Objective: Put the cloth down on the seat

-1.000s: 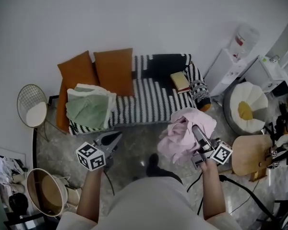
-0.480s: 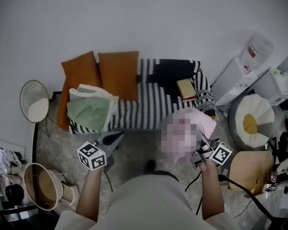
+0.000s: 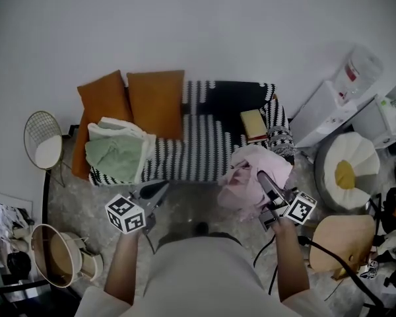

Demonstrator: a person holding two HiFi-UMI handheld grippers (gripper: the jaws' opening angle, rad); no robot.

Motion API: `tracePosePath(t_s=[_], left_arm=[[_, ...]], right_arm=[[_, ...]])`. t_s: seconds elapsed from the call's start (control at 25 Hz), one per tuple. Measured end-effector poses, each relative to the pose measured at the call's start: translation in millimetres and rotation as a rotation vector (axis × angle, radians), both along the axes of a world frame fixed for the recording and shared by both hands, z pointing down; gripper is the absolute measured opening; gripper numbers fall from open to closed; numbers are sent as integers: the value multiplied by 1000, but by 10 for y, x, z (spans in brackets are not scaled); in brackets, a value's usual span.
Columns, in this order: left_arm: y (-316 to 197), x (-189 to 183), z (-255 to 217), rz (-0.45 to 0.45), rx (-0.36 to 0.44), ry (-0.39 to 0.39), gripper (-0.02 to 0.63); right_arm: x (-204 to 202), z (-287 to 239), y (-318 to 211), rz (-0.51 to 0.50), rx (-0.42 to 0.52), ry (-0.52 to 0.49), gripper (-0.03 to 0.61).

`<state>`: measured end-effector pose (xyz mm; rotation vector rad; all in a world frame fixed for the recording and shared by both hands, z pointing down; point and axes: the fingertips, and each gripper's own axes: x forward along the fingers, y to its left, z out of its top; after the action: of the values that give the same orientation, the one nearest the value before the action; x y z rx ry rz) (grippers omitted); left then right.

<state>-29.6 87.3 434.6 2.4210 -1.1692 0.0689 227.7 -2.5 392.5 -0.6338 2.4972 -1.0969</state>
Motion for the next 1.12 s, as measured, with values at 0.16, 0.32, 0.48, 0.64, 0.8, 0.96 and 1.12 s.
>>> tracePosePath(t_s=[0.16, 0.32, 0.48, 0.64, 0.8, 0.96, 1.12], left_arm=[[-184, 128, 26, 8, -7, -2, 0], [-347, 194, 56, 12, -15, -4, 0], [-509, 182, 83, 19, -29, -3, 2], [-725, 116, 132, 28, -38, 1, 0], [-971, 18, 197, 48, -48, 8, 2], [-1289, -104, 232, 70, -55, 10, 2], [-1619, -241, 321, 97, -72, 10, 0]], right_arm=[[81, 57, -191, -2, -7, 12, 182], [119, 97, -366, -10, -5, 23, 183], [118, 160, -528, 0, -31, 28, 183], [52, 208, -708, 9, -39, 33, 183], [-43, 279, -895, 27, -53, 40, 183], [-165, 326, -1123, 42, -67, 40, 183], [-343, 436, -1378, 53, -84, 41, 183]])
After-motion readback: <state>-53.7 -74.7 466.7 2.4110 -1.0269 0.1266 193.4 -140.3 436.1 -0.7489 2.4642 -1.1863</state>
